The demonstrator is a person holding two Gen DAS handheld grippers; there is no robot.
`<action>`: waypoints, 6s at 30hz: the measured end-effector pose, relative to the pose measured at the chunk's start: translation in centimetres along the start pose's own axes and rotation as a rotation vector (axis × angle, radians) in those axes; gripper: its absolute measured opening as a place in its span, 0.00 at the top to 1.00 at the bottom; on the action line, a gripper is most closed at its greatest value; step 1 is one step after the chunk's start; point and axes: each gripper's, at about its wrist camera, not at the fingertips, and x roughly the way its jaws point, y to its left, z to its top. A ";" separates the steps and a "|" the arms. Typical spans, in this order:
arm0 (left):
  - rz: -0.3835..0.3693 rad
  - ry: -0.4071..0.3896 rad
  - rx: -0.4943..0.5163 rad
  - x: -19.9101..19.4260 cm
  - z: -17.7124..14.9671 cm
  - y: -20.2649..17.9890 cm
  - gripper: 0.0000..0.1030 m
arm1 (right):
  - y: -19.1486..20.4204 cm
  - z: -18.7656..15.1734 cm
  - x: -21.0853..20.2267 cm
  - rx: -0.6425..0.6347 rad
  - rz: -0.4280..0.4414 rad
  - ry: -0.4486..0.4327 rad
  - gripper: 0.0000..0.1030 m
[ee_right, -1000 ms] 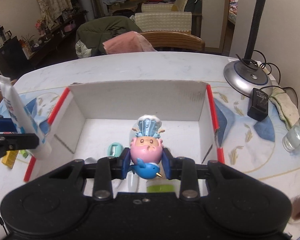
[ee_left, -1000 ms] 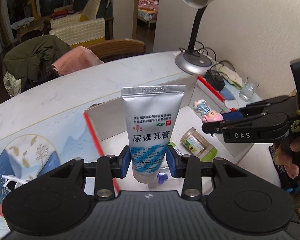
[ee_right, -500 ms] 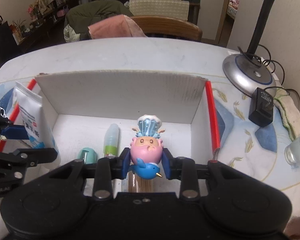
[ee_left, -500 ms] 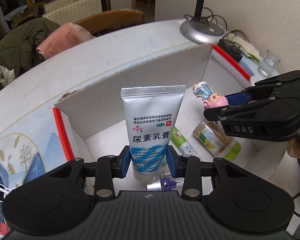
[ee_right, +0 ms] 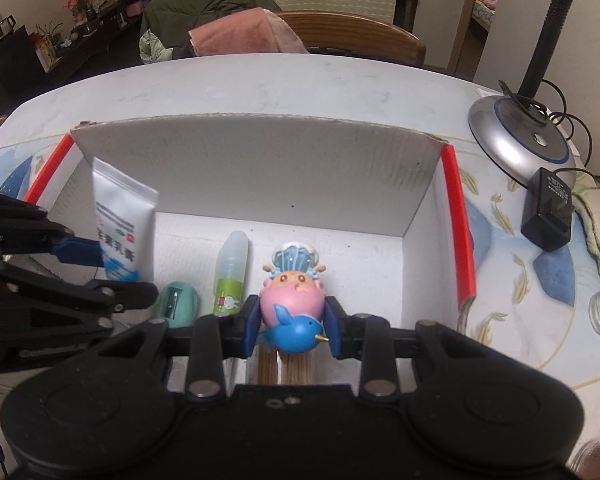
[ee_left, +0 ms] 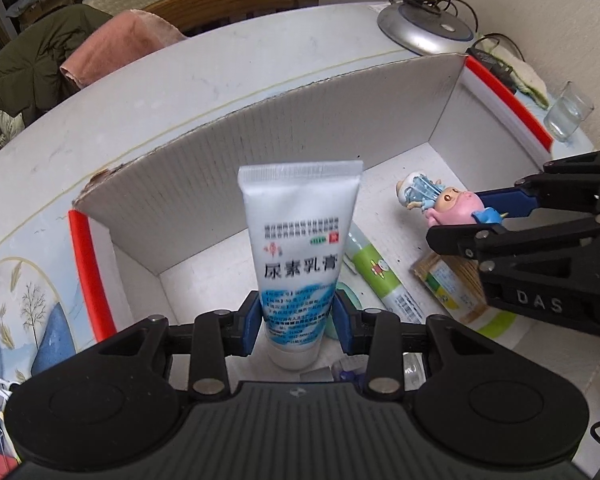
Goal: Organize rigid objects
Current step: 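Lower and release the tube and figure inside the box with both tools, then lift both tools out of the box and back toward the mat, then grasp the yellow box with the left tool while the right tool grasps the correction tape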
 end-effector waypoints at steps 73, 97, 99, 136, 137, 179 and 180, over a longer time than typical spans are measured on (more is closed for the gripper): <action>-0.029 -0.361 -0.217 -18.6 -17.4 7.8 0.17 | 11.0 -5.7 -14.2 0.017 0.171 -0.249 0.06; 0.072 -0.328 -0.447 -15.2 -27.1 20.6 0.00 | 27.3 -3.4 -6.2 -0.110 0.190 -0.116 0.07; 0.087 -0.317 -0.448 -14.4 -27.3 21.2 0.00 | 28.2 -3.0 -5.4 -0.126 0.178 -0.107 0.08; 0.128 -0.281 -0.430 -7.2 -26.3 21.9 0.03 | 32.0 2.1 7.6 -0.367 0.140 0.052 0.37; 0.131 -0.283 -0.425 -7.1 -26.2 21.9 0.04 | 32.0 2.1 7.6 -0.370 0.142 0.049 0.37; 0.051 -0.268 -0.362 -9.3 -27.5 18.9 0.72 | 29.0 -3.9 -0.7 -0.147 0.164 0.074 0.53; 0.048 -0.268 -0.362 -9.5 -27.5 18.7 0.72 | 28.7 -4.0 -1.1 -0.139 0.165 0.073 0.53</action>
